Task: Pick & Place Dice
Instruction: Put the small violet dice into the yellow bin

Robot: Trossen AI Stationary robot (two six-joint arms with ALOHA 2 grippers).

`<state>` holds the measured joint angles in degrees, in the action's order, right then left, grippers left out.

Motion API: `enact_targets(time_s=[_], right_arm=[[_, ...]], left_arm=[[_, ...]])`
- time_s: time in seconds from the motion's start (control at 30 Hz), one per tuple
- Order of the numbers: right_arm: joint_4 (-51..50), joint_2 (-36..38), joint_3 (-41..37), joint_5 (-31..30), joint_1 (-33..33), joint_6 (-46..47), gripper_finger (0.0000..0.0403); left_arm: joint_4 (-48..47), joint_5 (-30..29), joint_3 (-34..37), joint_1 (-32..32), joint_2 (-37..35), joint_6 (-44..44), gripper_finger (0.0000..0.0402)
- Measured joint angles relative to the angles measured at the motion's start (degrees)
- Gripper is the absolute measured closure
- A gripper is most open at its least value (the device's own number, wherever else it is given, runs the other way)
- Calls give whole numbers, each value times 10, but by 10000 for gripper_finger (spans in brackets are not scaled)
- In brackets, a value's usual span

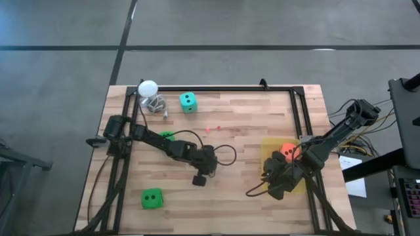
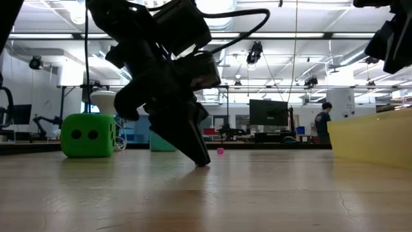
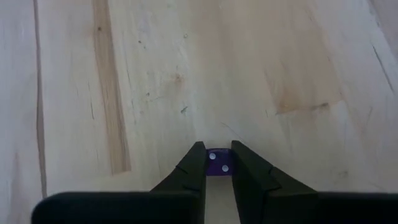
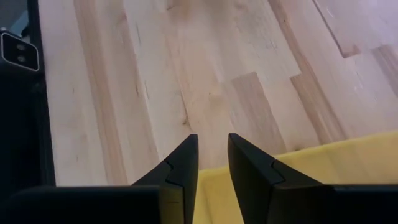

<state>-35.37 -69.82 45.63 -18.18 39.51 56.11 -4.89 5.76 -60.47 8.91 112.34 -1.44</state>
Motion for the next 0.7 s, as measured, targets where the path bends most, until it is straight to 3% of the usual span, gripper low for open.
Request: enact_targets(time_s=[0.17,0.37,0.57,0.7], right_arm=[[27,0,0,-19,0,-49,326],[76,0,0,-96,0,-135,325],[183,-10,0,-212,10,-325,328],[285,-21,0,-333,27,-466,328]], left_arm=[[-8,1,0,0,-28,67,353],[38,2,2,2,-96,179,353],[200,0,29,3,-165,275,353],[322,1,56,4,-192,314,353]])
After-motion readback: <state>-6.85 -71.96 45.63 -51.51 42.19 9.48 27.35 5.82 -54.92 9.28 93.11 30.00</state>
